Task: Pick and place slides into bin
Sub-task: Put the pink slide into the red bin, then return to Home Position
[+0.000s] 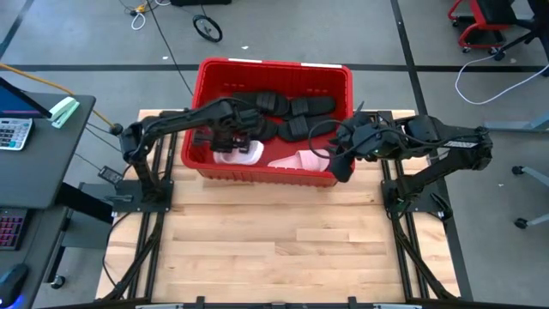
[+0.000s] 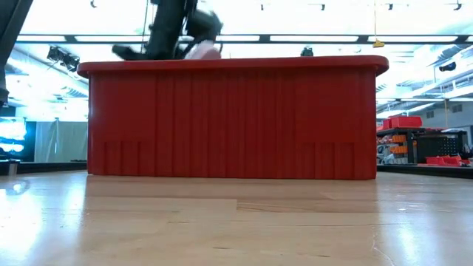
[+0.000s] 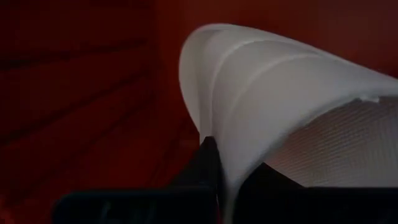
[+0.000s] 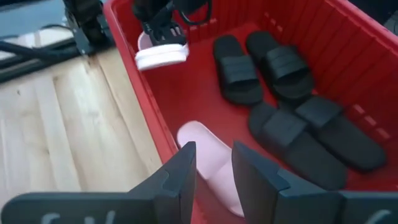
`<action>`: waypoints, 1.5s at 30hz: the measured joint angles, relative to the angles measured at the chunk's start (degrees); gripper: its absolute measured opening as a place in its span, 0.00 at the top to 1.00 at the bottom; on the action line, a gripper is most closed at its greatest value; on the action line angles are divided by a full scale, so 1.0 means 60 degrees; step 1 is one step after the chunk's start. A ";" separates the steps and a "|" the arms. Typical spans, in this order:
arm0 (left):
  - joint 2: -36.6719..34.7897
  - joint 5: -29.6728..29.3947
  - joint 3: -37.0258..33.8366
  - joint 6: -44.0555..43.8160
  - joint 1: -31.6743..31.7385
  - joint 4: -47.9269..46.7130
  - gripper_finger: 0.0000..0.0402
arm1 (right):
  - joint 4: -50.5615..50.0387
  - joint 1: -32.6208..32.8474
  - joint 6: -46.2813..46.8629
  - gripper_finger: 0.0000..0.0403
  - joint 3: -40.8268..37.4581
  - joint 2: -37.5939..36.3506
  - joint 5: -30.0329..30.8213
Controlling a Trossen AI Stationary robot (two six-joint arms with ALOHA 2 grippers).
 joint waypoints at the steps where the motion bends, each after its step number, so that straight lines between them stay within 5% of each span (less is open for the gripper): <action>1: 0.0000 0.0136 -0.0380 0.0032 0.0121 0.0070 0.95 | -0.0101 0.0000 -0.0004 0.73 0.0000 0.0000 -0.0007; 5: 0.0007 0.0259 -0.1738 0.0132 0.0606 0.1083 0.92 | -0.0283 0.0000 -0.0028 0.73 0.0000 0.0004 -0.0012; 11: 0.0000 0.0429 -0.3336 0.1397 0.0908 0.5003 0.94 | -0.0537 0.0000 -0.0244 0.73 0.0000 0.0004 -0.0026; 15: 0.0000 0.0468 -0.3864 0.1282 0.0889 0.6415 0.87 | -0.0763 0.0011 -0.0242 0.73 0.0000 0.0004 -0.0075; 23: -0.0002 0.0113 -0.4121 0.0991 0.1224 0.5047 0.58 | -0.1013 0.0029 -0.0240 0.73 0.0000 0.0004 -0.0148; 27: 0.0000 0.0197 -0.4109 0.0546 0.1391 0.4454 0.51 | -0.1159 0.0029 -0.0224 0.73 0.0003 0.0007 -0.0146; 34: 0.0022 0.0534 -0.3714 0.0649 0.1424 0.4291 0.53 | -0.1164 0.0029 -0.0222 0.73 0.0000 0.0007 -0.0142; 45: 0.0018 -0.0548 -0.0845 0.1609 0.1538 0.4165 0.64 | -0.1164 0.0029 -0.0196 0.73 0.0000 0.0007 -0.0142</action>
